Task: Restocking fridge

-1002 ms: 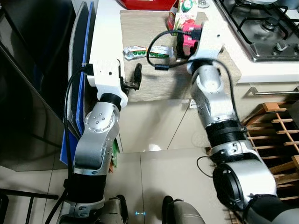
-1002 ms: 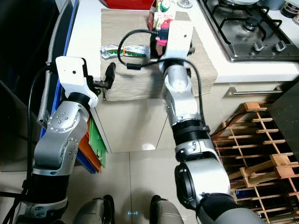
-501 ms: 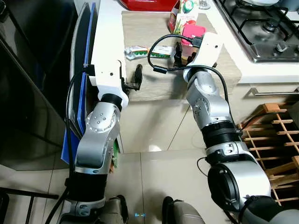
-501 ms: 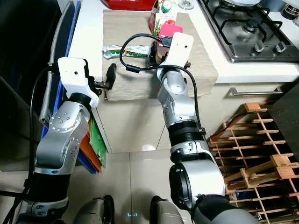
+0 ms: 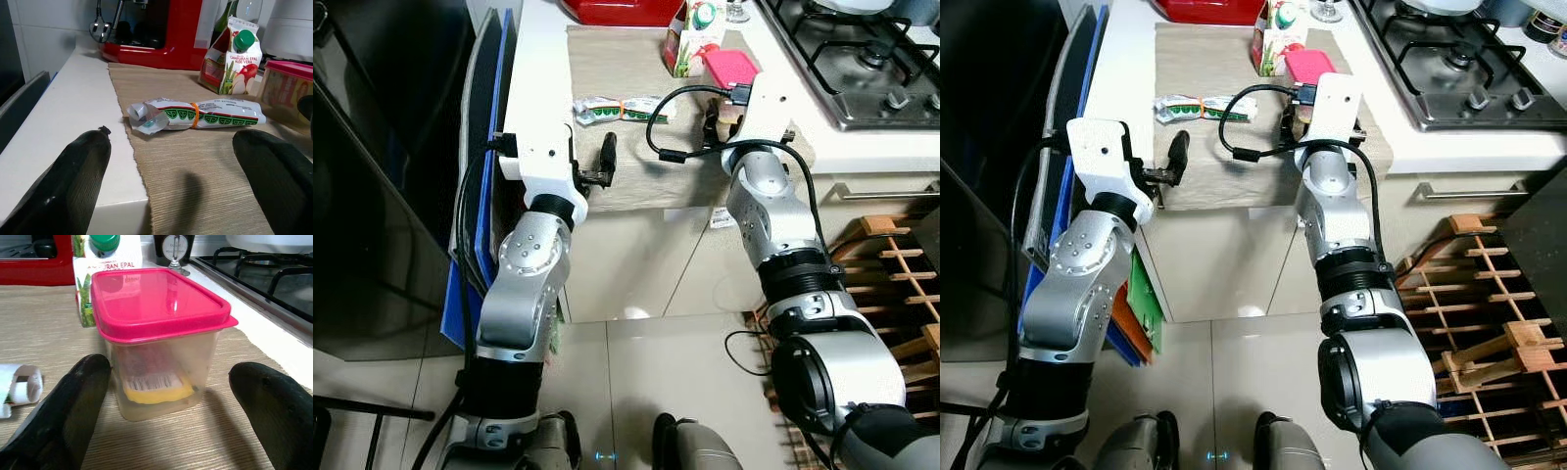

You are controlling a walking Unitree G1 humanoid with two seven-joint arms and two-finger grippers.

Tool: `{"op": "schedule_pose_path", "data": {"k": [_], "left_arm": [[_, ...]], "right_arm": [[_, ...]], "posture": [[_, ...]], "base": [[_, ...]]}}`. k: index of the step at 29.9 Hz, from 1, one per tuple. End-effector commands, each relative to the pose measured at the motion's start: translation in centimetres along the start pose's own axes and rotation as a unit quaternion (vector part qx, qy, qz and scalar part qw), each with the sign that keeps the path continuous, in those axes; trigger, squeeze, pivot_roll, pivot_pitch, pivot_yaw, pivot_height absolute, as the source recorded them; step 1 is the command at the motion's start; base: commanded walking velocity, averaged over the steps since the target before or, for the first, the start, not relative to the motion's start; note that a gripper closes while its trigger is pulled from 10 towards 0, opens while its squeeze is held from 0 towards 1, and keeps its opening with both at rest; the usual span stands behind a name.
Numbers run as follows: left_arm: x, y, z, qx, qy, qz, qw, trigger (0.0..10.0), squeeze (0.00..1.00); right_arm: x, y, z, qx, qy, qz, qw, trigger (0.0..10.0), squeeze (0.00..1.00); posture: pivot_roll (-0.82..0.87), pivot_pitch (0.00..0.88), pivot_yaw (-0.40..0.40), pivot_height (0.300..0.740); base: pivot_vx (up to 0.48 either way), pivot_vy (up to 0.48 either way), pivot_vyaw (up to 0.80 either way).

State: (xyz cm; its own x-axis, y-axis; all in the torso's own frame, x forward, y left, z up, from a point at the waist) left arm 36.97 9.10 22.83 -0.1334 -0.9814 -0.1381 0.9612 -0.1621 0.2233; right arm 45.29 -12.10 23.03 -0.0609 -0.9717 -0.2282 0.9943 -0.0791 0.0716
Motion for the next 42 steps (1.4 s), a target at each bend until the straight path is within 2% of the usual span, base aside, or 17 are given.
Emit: {"op": "schedule_pose_path", "data": {"k": [1,2,3,4,23,24,26,27,30,31,32,39,42], "left_arm": [[0.2,0.2,0.0,0.0,0.001,-0.002,1.0,10.0,0.0],[0.2,0.2,0.0,0.0,0.001,-0.001,1.0,10.0,0.0],[0.2,0.2,0.0,0.0,0.001,0.0,1.0,10.0,0.0],[0.2,0.2,0.0,0.0,0.001,0.0,1.0,10.0,0.0],[0.1,0.4,-0.6,-0.017,0.002,0.007,1.0,10.0,0.0],[0.1,0.4,-0.6,-0.017,0.002,0.006,1.0,10.0,0.0],[0.1,0.4,-0.6,-0.017,0.002,0.006,1.0,10.0,0.0],[0.2,0.4,-0.7,-0.018,0.002,0.006,1.0,10.0,0.0],[0.2,0.4,-0.7,-0.019,0.003,0.005,1.0,10.0,0.0],[0.2,0.4,-0.7,-0.019,0.003,0.004,1.0,10.0,0.0],[0.3,0.5,-0.7,-0.019,0.003,0.003,1.0,10.0,0.0],[0.3,0.5,-0.7,-0.019,0.004,0.002,1.0,10.0,0.0],[0.4,0.6,-0.7,-0.019,0.003,0.001,1.0,10.0,0.0]], "right_arm": [[-0.7,0.1,0.1,0.001,-0.005,0.011,1.0,10.0,0.37],[-0.8,0.0,0.0,0.002,-0.008,0.013,1.0,7.8,0.37],[-0.8,0.0,0.0,0.003,-0.009,0.015,1.0,3.1,0.36],[-0.9,0.0,0.0,0.004,-0.011,0.018,1.0,0.0,0.36],[-0.7,-0.1,0.1,0.02,-0.031,0.025,0.999,0.0,0.37],[-0.6,-0.1,0.3,0.025,-0.039,0.023,0.999,0.0,0.08],[-0.6,-0.1,0.4,0.029,-0.045,0.021,0.998,0.0,0.08],[-0.8,-0.3,1.2,0.051,-0.066,0.027,0.996,10.0,0.0],[-0.9,-0.5,1.8,0.069,-0.065,0.03,0.995,10.0,0.0],[-1.0,-0.6,1.9,0.072,-0.063,0.031,0.995,10.0,0.17],[-0.8,-0.7,2.0,0.078,-0.053,0.024,0.995,10.0,1.0],[-0.8,-1.5,2.5,0.102,-0.062,0.027,0.992,10.0,1.0],[-1.2,-2.1,3.6,0.131,-0.076,0.038,0.988,10.0,1.0]], "posture": [[0.02,0.159,-0.051,0.732],[0.02,0.159,-0.051,0.732],[0.02,0.159,-0.051,0.732],[0.02,0.159,-0.051,0.732],[0.01,0.168,-0.046,0.732],[0.01,0.169,-0.046,0.732],[0.01,0.169,-0.046,0.732],[0.01,0.169,-0.046,0.732],[0.0,0.17,-0.043,0.732],[0.0,0.17,-0.043,0.732],[0.0,0.169,-0.043,0.732],[0.0,0.167,-0.043,0.732],[0.0,0.167,-0.041,0.732]], "base": [[0.0,0.0,0.0],[0.0,0.0,0.0],[0.0,0.0,0.0],[0.0,0.0,0.0],[0.0,0.0,0.0],[0.0,0.0,0.0],[0.0,0.0,0.0],[0.0,0.0,0.0],[0.0,0.0,0.0],[0.0,0.0,0.0],[0.0,0.0,0.0],[0.0,0.0,0.0],[0.0,0.0,0.0]]}}
Point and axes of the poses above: a point about 5 cm out from each wrist's last joint towards the gripper, its own y axis pointing out of the wrist towards the gripper, its own z axis along the axis of the wrist's last joint, x = y × z, the point moved 5 cm from there along y, pointing out of the wrist towards the gripper, and after that the axes turned 10 degrees about y, right-handed, at the moved point
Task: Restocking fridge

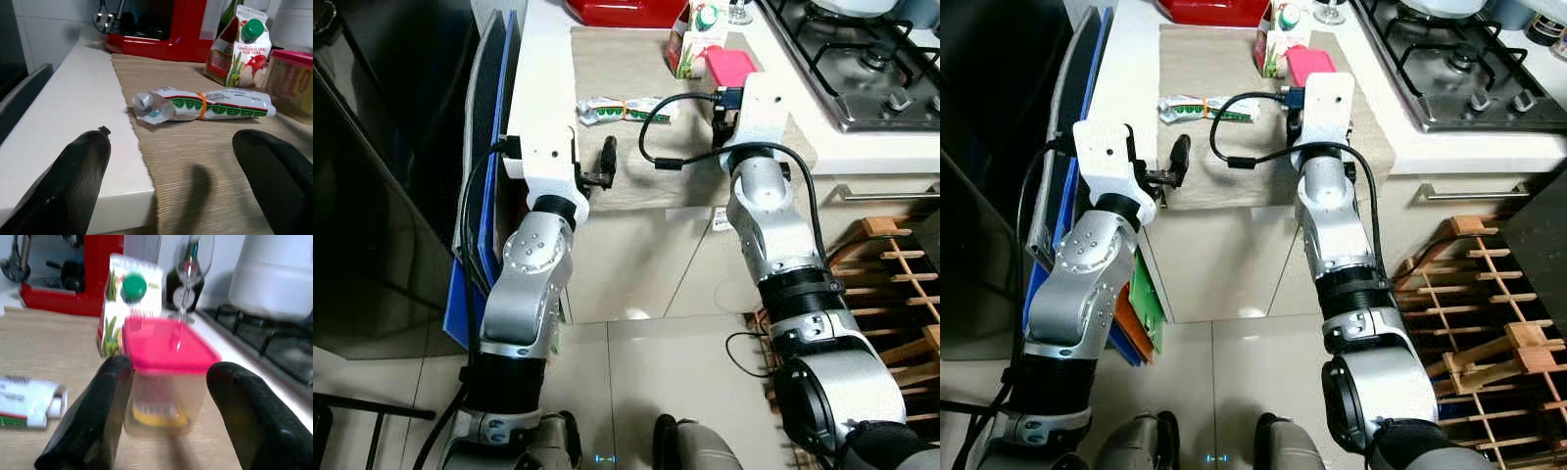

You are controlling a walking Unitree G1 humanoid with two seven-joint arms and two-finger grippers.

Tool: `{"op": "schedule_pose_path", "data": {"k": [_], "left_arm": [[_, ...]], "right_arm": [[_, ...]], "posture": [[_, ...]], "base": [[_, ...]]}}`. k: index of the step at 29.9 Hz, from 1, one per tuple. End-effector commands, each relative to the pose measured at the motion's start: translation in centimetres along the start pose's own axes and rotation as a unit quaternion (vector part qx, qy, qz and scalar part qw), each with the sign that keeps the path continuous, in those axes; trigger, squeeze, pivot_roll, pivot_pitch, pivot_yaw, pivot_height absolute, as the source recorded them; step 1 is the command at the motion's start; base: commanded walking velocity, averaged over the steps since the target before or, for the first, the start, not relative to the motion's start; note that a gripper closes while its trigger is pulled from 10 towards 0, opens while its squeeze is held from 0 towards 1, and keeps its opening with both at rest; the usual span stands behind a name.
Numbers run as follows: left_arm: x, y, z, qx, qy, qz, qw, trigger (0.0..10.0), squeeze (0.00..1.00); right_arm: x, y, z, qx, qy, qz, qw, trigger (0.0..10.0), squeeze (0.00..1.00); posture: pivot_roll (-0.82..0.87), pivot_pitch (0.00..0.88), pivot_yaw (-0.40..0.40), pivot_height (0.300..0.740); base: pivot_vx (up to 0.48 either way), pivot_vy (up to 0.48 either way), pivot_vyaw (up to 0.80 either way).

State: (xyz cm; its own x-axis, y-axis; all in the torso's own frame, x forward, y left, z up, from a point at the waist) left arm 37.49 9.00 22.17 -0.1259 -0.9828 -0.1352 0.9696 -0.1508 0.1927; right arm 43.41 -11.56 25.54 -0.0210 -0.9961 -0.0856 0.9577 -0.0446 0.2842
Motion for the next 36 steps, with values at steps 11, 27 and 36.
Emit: {"op": "schedule_pose_path", "data": {"k": [11,27,36], "left_arm": [[0.6,0.3,0.0,-0.002,-0.001,-0.004,1.0,10.0,0.0],[2.1,-0.4,4.5,0.114,0.044,-0.015,0.992,10.0,0.0],[2.0,-0.3,5.3,0.135,0.033,-0.01,0.99,10.0,0.0]], "right_arm": [[1.4,0.3,1.3,0.023,0.0,-0.005,1.0,10.0,1.0],[2.0,1.1,3.6,0.076,0.001,0.035,0.996,10.0,1.0],[1.7,1.1,3.9,0.086,-0.004,0.047,0.995,10.0,1.0]], "posture": [[-0.01,0.166,-0.039,0.732],[-0.01,0.156,-0.044,0.732],[-0.01,0.146,-0.039,0.732]], "base": [[0.0,0.0,0.0],[0.12,0.0,0.0],[0.479,0.0,0.0]]}}
Point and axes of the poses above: a point about 5 cm out from each wrist's last joint towards the gripper, its own y axis pointing out of the wrist towards the gripper, its own z axis along the axis of the wrist's last joint, x = y × z, the point moved 5 cm from there along y, pointing out of the wrist towards the gripper, and after that the axes turned 10 degrees about y, right-handed, at the moved point
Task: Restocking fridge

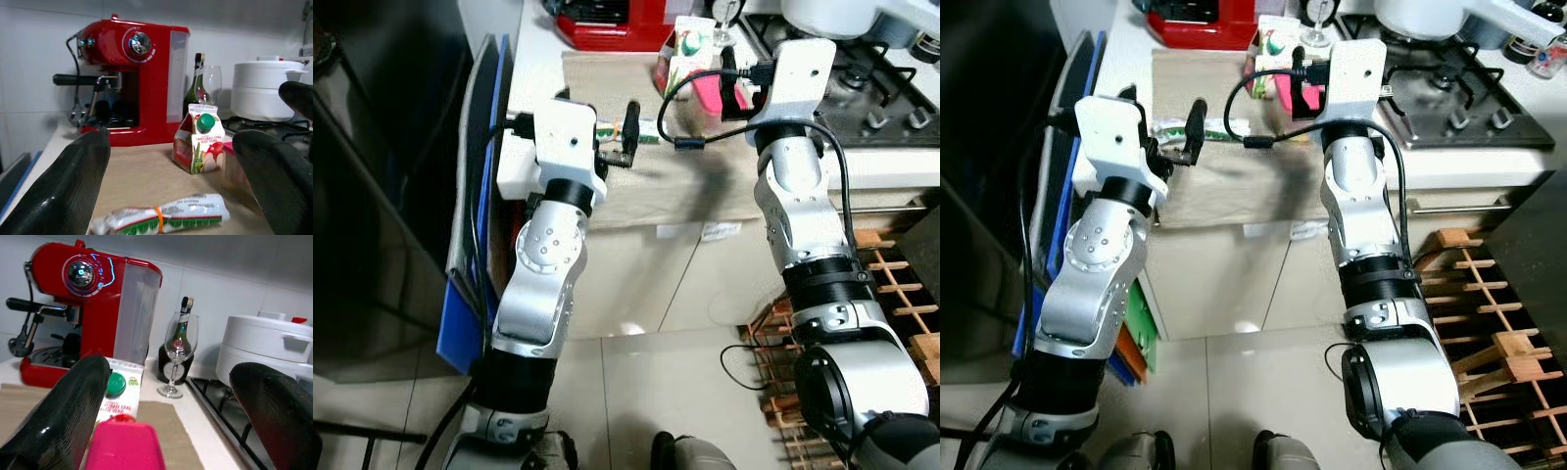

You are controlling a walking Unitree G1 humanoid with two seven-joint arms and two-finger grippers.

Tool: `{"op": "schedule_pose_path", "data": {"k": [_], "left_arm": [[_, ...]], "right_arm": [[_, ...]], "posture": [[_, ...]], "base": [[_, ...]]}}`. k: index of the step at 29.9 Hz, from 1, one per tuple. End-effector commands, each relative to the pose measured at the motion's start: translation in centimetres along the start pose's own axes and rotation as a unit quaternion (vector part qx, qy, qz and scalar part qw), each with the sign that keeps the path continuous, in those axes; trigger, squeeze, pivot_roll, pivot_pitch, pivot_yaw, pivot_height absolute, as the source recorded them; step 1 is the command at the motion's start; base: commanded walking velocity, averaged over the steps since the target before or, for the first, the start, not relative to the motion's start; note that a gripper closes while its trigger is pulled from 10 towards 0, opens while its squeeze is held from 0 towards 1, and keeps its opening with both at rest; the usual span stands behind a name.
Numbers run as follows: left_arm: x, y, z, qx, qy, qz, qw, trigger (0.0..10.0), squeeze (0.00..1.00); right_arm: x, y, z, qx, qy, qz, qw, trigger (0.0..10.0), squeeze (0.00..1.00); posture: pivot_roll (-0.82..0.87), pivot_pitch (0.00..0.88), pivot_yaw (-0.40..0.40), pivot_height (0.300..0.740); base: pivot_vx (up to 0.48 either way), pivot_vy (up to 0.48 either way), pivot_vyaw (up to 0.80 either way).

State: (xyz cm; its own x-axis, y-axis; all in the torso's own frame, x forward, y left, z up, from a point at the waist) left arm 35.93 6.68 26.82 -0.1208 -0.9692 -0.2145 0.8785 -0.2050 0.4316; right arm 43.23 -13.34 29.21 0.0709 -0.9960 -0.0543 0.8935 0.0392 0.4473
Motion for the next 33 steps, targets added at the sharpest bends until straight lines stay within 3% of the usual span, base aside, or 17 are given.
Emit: {"op": "schedule_pose_path", "data": {"k": [1,2,3,4,5,11,13,21,33], "left_arm": [[0.1,0.0,0.2,0.005,-0.006,0.002,1.0,10.0,0.0],[0.1,0.0,0.2,0.004,-0.01,0.005,1.0,10.0,0.0],[0.0,0.0,0.1,0.002,-0.009,0.007,1.0,10.0,0.0],[0.0,0.0,0.1,0.002,-0.009,0.007,1.0,10.0,0.0],[-0.1,0.0,0.0,0.0,-0.006,0.009,1.0,10.0,0.0],[0.0,0.0,-0.1,-0.003,-0.004,0.007,1.0,10.0,0.0],[0.0,0.0,-0.3,-0.006,-0.005,0.006,1.0,10.0,0.0],[0.1,-0.2,-0.5,-0.011,-0.003,0.002,1.0,10.0,0.0],[0.4,-0.4,-0.7,-0.019,-0.004,-0.003,1.0,10.0,0.0]], "right_arm": [[0.2,0.2,0.2,0.002,-0.007,-0.001,1.0,10.0,1.0],[0.2,0.2,0.1,0.0,-0.01,0.001,1.0,10.0,1.0],[0.0,0.2,0.1,0.0,-0.013,0.004,1.0,10.0,0.63],[0.0,0.2,0.1,0.0,-0.013,0.004,1.0,10.0,0.63],[0.0,0.1,-0.2,-0.011,-0.005,0.0,1.0,10.0,0.0],[0.7,0.1,-1.1,-0.038,0.042,-0.021,0.998,10.0,0.0],[1.6,0.2,-1.4,-0.048,0.043,-0.04,0.997,10.0,0.0],[2.6,0.3,-2.7,-0.088,0.067,-0.063,0.992,10.0,0.0],[3.6,0.3,-5.1,-0.143,0.062,-0.074,0.985,10.0,0.0]], "posture": [[-0.01,0.146,-0.039,0.732],[-0.01,0.146,-0.039,0.732],[-0.01,0.145,-0.039,0.732],[-0.01,0.145,-0.039,0.732],[-0.01,0.144,-0.039,0.732],[-0.01,0.145,-0.035,0.732],[-0.01,0.147,-0.033,0.732],[-0.01,0.161,-0.028,0.732],[0.0,0.18,-0.027,0.732]], "base": [[0.472,0.0,0.0],[0.472,0.0,0.0],[0.0,0.0,0.0],[0.0,0.0,0.0],[0.0,0.0,0.0],[0.0,0.0,0.0],[0.0,0.0,0.0],[0.0,0.0,0.0],[0.0,0.0,0.0]]}}
Point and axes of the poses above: a point about 5 cm out from each wrist's last joint towards the gripper, its own y axis pointing out of the wrist towards the gripper, its own z axis along the axis of the wrist's last joint, x = y × z, the point moved 5 cm from there along y, pointing out of the wrist towards the gripper, and after that the axes turned 10 degrees about y, right-handed, at the moved point
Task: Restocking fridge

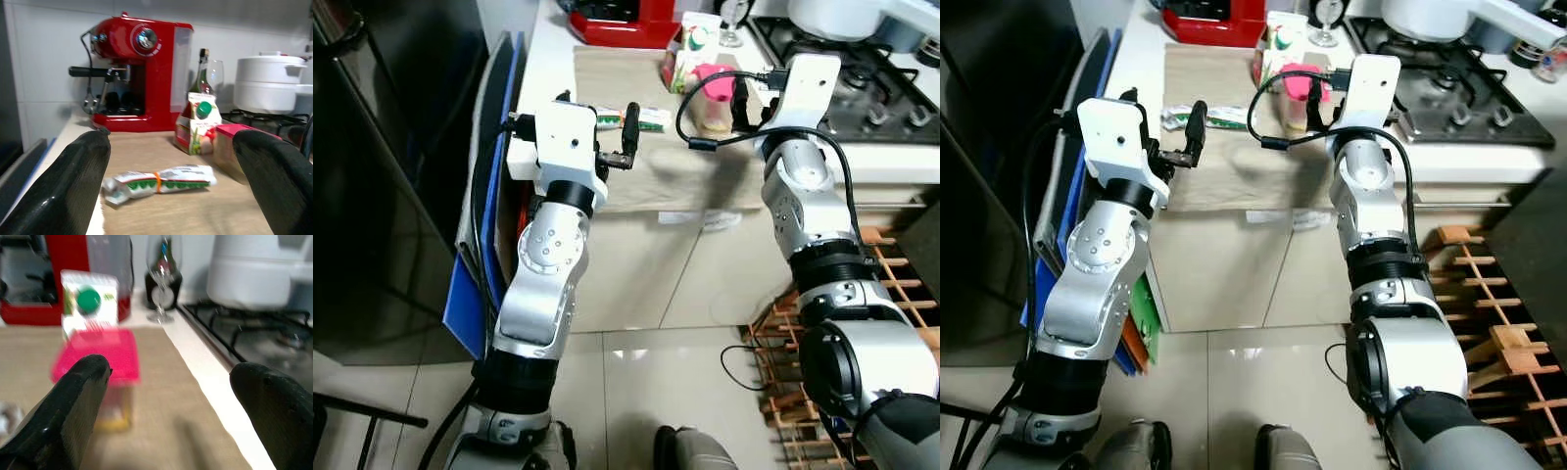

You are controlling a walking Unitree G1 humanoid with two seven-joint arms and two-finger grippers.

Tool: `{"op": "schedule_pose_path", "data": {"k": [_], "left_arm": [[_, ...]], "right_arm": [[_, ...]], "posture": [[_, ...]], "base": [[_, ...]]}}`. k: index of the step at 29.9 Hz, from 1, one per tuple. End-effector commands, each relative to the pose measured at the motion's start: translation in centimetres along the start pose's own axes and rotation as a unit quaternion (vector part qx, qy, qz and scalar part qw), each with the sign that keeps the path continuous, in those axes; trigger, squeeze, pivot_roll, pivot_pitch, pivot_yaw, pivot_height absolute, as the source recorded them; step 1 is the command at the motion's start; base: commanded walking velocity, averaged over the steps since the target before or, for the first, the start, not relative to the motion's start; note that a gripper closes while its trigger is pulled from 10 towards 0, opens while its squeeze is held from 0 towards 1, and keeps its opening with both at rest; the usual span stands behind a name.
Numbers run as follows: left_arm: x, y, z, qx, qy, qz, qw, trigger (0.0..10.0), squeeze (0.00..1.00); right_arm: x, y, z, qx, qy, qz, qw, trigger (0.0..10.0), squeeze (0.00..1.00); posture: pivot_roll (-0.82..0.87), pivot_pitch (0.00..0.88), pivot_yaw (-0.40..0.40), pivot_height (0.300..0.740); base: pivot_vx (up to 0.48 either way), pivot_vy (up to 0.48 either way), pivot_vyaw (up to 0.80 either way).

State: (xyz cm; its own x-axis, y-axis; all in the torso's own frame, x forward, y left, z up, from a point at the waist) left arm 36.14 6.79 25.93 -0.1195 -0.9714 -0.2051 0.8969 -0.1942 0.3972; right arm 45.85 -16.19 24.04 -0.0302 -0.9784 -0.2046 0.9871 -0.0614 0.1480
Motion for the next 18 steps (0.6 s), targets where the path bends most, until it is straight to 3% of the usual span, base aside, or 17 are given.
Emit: {"op": "schedule_pose_path", "data": {"k": [1,5,6,7,8,9,10,11,12,15,18], "left_arm": [[0.3,-0.2,0.2,0.0,0.001,-0.006,1.0,10.0,0.0],[-0.4,-1.1,-0.2,-0.011,-0.001,-0.009,1.0,10.0,0.0],[-2.3,-3.0,-0.5,-0.028,-0.001,0.0,1.0,10.0,0.0],[-2.3,-3.0,-0.5,-0.028,-0.001,0.0,1.0,10.0,0.0],[-3.0,-3.7,-0.5,-0.033,0.0,0.004,0.999,10.0,0.0],[-4.6,-5.0,0.2,-0.031,0.024,0.023,0.999,10.0,0.0],[-4.6,-5.0,0.2,-0.031,0.024,0.023,0.999,10.0,0.0],[-5.1,-5.3,0.6,-0.027,0.04,0.032,0.998,10.0,0.0],[-5.9,-5.4,1.5,-0.009,0.07,0.056,0.996,10.0,0.0],[-5.7,-4.9,2.0,0.014,0.087,0.066,0.994,10.0,0.0],[-4.4,-4.0,1.4,0.014,0.086,0.048,0.995,10.0,0.0]], "right_arm": [[0.1,0.2,1.0,0.016,-0.002,0.0,1.0,10.0,0.0],[-0.2,-1.2,3.5,0.098,-0.056,-0.004,0.994,10.0,0.0],[-0.1,-3.8,4.7,0.151,-0.074,-0.009,0.986,10.0,0.0],[-0.1,-3.8,4.7,0.151,-0.074,-0.009,0.986,10.0,0.0],[0.0,-4.9,5.0,0.169,-0.078,-0.011,0.983,10.0,0.0],[0.5,-8.0,5.0,0.195,-0.086,-0.012,0.977,10.0,0.0],[0.5,-8.0,5.0,0.195,-0.086,-0.012,0.977,10.0,0.0],[0.8,-9.5,5.0,0.206,-0.086,-0.013,0.975,10.0,0.0],[1.0,-12.4,4.5,0.224,-0.091,-0.006,0.97,10.0,0.0],[1.3,-15.1,2.9,0.215,-0.101,0.006,0.971,10.0,0.0],[1.1,-15.2,2.6,0.207,-0.1,0.011,0.973,10.0,0.0]], "posture": [[0.0,0.182,-0.03,0.732],[-0.01,0.174,-0.046,0.732],[-0.02,0.172,-0.049,0.732],[-0.02,0.172,-0.049,0.732],[-0.03,0.168,-0.051,0.732],[-0.03,0.158,-0.052,0.732],[-0.03,0.158,-0.052,0.732],[-0.03,0.158,-0.052,0.732],[-0.04,0.128,-0.054,0.732],[-0.04,0.103,-0.052,0.732],[-0.07,0.082,-0.032,0.732]], "base": [[0.0,0.0,0.0],[0.0,0.0,0.0],[0.0,0.0,0.0],[0.0,0.0,0.0],[0.0,0.0,0.0],[0.0,0.0,0.0],[0.0,0.0,0.0],[0.0,0.0,0.0],[0.0,0.0,0.0],[0.0,0.0,0.0],[0.0,0.0,0.0]]}}
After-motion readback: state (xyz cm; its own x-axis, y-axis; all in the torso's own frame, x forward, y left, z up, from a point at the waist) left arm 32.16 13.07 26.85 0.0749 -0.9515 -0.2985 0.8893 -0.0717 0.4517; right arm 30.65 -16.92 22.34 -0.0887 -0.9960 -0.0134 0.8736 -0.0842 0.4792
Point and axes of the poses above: a point about 5 cm out from each wrist's last joint towards the gripper, its own y axis pointing out of the wrist towards the gripper, its own z axis along the axis of the wrist's last joint, x = y × z, the point moved 5 cm from there along y, pointing out of the wrist towards the gripper, and after that the axes turned 10 degrees about y, right-handed, at the moved point
